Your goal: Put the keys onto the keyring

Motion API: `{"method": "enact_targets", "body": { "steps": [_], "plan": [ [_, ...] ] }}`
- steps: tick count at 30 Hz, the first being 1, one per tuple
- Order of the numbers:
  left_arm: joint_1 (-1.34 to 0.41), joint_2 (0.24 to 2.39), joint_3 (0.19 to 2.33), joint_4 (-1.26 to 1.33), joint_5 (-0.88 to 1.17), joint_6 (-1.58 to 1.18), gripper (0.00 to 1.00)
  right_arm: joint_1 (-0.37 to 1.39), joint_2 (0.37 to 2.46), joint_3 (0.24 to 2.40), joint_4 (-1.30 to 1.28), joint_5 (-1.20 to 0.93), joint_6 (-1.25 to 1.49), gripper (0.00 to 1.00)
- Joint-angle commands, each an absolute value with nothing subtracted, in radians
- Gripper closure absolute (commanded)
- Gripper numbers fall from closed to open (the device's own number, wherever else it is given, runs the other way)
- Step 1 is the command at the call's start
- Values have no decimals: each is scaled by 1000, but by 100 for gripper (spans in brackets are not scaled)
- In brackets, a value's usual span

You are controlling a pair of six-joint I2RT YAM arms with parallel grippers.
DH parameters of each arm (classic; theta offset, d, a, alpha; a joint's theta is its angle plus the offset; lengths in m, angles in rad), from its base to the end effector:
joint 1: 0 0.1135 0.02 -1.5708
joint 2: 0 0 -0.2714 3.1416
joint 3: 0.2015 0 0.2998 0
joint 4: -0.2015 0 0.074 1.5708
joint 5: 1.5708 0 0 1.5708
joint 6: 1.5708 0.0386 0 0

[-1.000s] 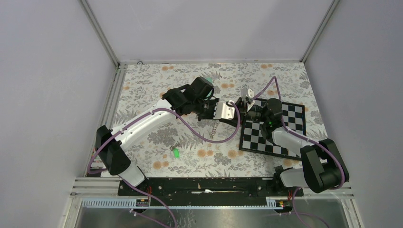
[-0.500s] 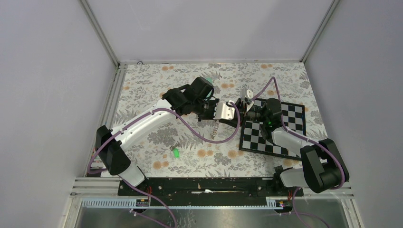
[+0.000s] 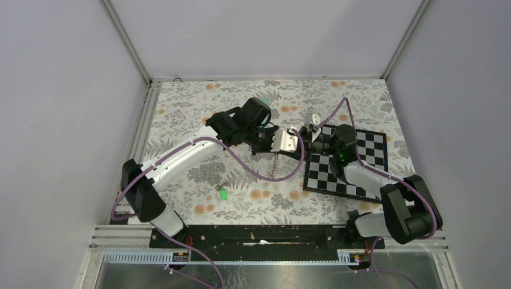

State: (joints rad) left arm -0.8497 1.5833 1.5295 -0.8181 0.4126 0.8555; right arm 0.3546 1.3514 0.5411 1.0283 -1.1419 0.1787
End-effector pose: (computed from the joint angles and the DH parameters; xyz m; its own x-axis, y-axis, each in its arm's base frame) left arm 0.2460 -0.3034 0.3453 0.3165 0.6874 -0.6537 0.9445 -0.1645 0.2844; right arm 0.2643 0.1353 0.2264 0.0259 0.0884 -0.9957 -0.9975 0.0671 -0.0200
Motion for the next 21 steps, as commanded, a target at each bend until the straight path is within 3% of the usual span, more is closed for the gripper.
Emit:
{"method": "enact_targets", "body": {
  "steps": [1, 13, 17, 21],
  "plan": [
    [-848, 1569, 1575, -776, 460, 843, 100, 369, 1353, 566, 1048, -1134, 159, 80],
    [-829, 1571, 1587, -776, 510, 820, 100, 374, 1357, 569, 1013, -1114, 135, 87],
    [-811, 1572, 1593, -776, 544, 808, 100, 376, 1357, 574, 1008, -1112, 132, 100],
    [-784, 1566, 1593, -776, 593, 794, 100, 374, 1350, 580, 1007, -1107, 145, 100]
  ]
}}
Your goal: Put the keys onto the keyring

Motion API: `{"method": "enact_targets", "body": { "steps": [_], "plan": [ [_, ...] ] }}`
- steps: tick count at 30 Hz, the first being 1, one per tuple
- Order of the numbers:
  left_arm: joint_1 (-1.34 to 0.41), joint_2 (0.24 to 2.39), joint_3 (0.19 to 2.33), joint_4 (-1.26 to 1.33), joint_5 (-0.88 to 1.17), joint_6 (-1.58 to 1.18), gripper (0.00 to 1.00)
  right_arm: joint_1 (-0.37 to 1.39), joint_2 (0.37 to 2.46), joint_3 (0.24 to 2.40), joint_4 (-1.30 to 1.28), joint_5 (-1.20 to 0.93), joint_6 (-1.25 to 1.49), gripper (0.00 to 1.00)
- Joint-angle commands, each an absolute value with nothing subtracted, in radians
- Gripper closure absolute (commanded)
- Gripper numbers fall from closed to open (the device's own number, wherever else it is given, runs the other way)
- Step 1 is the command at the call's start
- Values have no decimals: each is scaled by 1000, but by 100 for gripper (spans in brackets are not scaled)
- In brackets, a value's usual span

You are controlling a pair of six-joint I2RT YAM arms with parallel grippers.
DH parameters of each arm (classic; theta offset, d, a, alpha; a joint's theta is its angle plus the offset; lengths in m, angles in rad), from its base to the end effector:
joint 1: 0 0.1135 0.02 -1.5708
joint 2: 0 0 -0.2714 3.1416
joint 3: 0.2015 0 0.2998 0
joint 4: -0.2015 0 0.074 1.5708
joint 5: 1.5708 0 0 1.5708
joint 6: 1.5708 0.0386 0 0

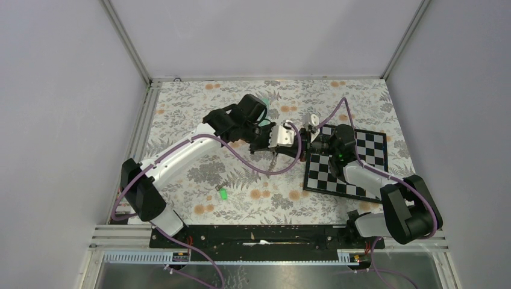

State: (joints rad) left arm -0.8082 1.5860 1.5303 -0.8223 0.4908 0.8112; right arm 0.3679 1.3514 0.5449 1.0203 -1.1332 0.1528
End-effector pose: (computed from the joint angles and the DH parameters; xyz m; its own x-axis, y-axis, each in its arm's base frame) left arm 0.2561 -0.2944 0.3453 0.2472 0.6671 -0.7028 0.9678 -0.1338 0.2134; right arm 0.2635 0.1390 0.2271 0.0468 0.0872 -0.9951 -0.9971 0.0646 -0.0412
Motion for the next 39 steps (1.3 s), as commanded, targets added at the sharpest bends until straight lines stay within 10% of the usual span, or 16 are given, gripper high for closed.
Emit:
{"method": "enact_targets", "body": {
  "steps": [1, 13, 39],
  "plan": [
    [-774, 1564, 1592, -776, 617, 790, 100, 374, 1348, 583, 1012, -1107, 158, 100],
    [-665, 1530, 1492, -687, 850, 755, 69, 335, 1318, 591, 1240, -1131, 399, 100],
    [-559, 1400, 1281, -391, 861, 571, 53, 309, 1330, 577, 1329, -1098, 508, 100]
  ]
}}
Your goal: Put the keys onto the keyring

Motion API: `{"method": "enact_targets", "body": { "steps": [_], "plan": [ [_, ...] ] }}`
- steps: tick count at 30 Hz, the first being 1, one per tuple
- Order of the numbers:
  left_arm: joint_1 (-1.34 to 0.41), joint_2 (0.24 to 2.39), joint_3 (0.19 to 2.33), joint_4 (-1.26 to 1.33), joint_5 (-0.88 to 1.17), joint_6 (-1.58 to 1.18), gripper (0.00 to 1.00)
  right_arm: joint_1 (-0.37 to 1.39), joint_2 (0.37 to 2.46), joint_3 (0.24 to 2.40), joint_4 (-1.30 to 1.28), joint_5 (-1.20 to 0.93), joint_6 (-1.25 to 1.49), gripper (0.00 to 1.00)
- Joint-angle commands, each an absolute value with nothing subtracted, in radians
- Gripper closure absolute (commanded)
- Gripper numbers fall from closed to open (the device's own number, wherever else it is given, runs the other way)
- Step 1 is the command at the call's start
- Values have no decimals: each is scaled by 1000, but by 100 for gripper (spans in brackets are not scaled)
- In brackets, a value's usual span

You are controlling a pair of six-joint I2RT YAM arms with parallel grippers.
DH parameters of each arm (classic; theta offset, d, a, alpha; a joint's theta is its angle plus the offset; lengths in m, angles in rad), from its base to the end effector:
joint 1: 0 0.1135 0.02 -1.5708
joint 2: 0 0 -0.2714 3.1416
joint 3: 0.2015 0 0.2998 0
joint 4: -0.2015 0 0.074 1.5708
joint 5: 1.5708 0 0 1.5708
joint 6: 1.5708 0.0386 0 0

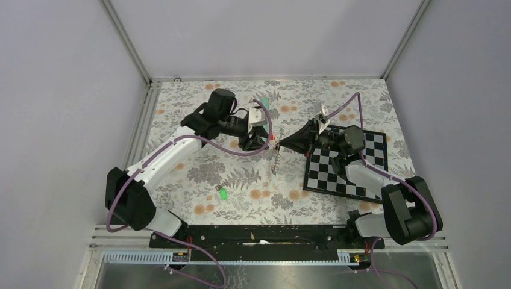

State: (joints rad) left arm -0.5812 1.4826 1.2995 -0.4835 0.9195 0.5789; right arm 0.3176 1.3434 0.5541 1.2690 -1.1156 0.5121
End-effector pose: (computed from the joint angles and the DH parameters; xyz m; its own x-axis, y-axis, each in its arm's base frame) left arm 0.2944 -0.2301 0.3291 0.0353 0.3736 -0.9269 0.9986 -0.0489 0.0184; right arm 0.2637 0.1232 0.2536 -0.0560 0.2084 -0.9764 -0.9944 0.0765 0.0734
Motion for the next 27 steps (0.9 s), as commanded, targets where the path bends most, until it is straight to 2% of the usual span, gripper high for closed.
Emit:
{"method": "enact_targets", "body": {
  "steps": [1, 10, 27],
  "plan": [
    [-557, 1388, 1279, -400, 861, 583, 51, 310, 1333, 577, 1326, -1098, 507, 100],
    [-558, 1407, 1340, -568, 1049, 754, 50, 310, 1341, 579, 1304, -1098, 495, 100],
    [-603, 1524, 1435, -583, 1061, 756, 54, 310, 1344, 580, 1279, -1100, 481, 100]
  ]
}}
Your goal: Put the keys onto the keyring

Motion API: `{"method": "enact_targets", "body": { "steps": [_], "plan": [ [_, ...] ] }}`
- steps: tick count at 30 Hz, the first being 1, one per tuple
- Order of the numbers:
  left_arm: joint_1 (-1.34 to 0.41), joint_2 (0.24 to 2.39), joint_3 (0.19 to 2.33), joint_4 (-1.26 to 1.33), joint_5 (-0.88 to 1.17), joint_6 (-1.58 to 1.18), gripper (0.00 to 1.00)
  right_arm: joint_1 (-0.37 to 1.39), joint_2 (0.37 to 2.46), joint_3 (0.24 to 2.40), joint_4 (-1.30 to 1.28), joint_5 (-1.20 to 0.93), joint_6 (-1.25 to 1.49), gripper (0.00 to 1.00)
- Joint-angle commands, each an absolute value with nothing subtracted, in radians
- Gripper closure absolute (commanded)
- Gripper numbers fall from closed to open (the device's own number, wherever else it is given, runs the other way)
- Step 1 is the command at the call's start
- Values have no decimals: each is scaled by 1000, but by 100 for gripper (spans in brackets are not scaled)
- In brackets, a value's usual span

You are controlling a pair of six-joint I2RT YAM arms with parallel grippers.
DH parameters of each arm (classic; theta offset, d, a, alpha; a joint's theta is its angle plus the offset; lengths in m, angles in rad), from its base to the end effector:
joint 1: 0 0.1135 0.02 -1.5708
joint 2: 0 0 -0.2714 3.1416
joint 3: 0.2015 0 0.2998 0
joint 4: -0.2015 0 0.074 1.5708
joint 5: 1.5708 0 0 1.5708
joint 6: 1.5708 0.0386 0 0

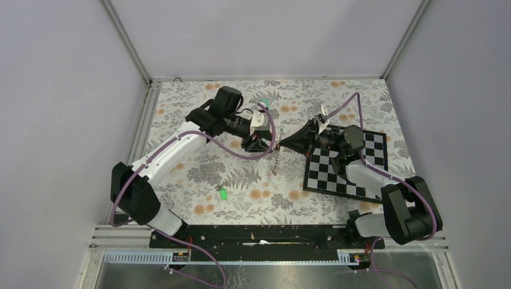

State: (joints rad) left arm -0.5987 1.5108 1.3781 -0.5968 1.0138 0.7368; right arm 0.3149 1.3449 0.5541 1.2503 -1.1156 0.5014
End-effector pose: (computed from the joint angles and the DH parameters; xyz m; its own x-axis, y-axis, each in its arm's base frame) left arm 0.2898 -0.2374 0.3421 0.1437 0.3320 -0.9323 0.9778 -0.1931 0.0819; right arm 0.2650 0.1228 0.2517 -0.0636 0.2015 -0.9774 -0.9933 0.0819 0.0815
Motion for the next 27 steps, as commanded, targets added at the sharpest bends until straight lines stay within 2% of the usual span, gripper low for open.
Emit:
{"method": "enact_targets", "body": {
  "steps": [1, 15, 27],
  "plan": [
    [-604, 1527, 1437, -580, 1065, 752, 54, 310, 1345, 580, 1278, -1100, 480, 100],
    [-623, 1553, 1433, -577, 1107, 733, 62, 309, 1346, 580, 1273, -1098, 478, 100],
    [-626, 1570, 1429, -522, 1116, 674, 75, 310, 1348, 582, 1272, -1097, 476, 100]
  ]
}}
